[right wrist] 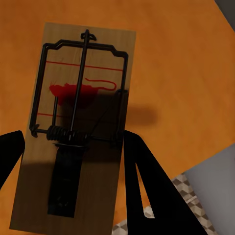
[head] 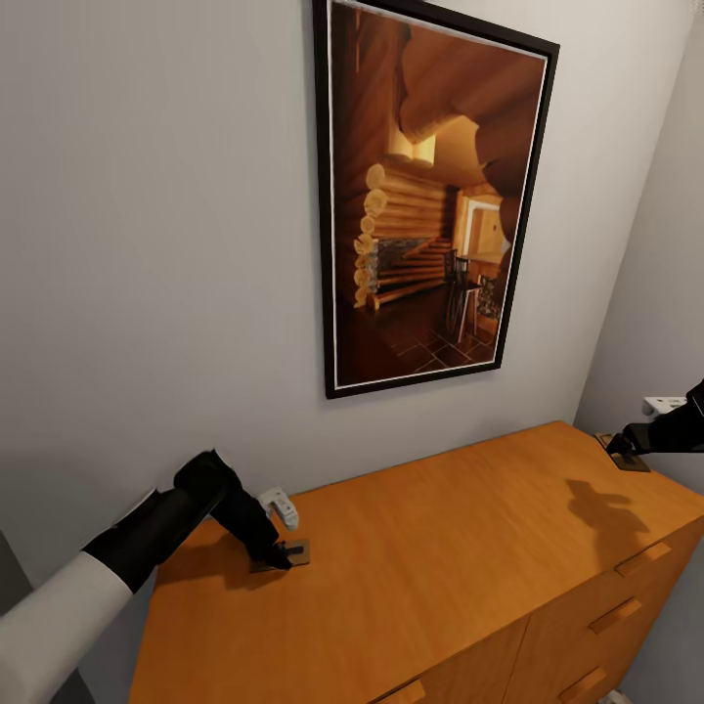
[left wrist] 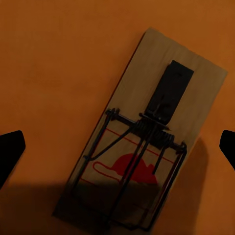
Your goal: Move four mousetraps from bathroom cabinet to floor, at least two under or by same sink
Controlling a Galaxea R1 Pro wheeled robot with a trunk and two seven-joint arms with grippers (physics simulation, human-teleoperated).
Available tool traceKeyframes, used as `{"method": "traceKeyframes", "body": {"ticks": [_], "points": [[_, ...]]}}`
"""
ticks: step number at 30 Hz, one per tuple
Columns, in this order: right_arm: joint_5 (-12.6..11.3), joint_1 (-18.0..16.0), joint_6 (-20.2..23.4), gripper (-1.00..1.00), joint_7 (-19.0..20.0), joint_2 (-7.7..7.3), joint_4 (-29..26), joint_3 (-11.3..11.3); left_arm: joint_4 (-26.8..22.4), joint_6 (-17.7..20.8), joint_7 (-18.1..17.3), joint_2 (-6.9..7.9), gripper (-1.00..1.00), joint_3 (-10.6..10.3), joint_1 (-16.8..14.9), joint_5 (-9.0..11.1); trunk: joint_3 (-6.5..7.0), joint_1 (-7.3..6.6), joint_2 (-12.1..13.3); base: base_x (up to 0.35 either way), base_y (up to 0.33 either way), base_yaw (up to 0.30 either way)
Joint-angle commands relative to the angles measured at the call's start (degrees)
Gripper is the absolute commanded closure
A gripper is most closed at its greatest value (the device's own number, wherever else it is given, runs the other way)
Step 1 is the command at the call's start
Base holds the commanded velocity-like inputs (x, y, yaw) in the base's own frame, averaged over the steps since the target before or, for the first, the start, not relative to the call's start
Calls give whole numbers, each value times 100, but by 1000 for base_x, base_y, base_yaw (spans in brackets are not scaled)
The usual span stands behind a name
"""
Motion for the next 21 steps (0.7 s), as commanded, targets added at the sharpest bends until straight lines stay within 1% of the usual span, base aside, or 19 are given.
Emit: {"method": "traceKeyframes", "body": {"ticks": [1, 7, 21], "points": [[49, -4, 25, 100, 37, 3, -7, -30, 162, 45, -53, 0, -100, -7, -2, -72, -9, 1, -4, 0, 0, 0], [49, -4, 19, 100, 36, 3, -9, -30, 423, 28, -49, -7, -100, -9, -2, -83, -9, 1, -4, 0, 0, 0], [49, -4, 21, 100, 37, 3, -8, -30, 500, 11, -47, -17, -100, -15, -2, -90, -9, 1, -4, 0, 0, 0]]}}
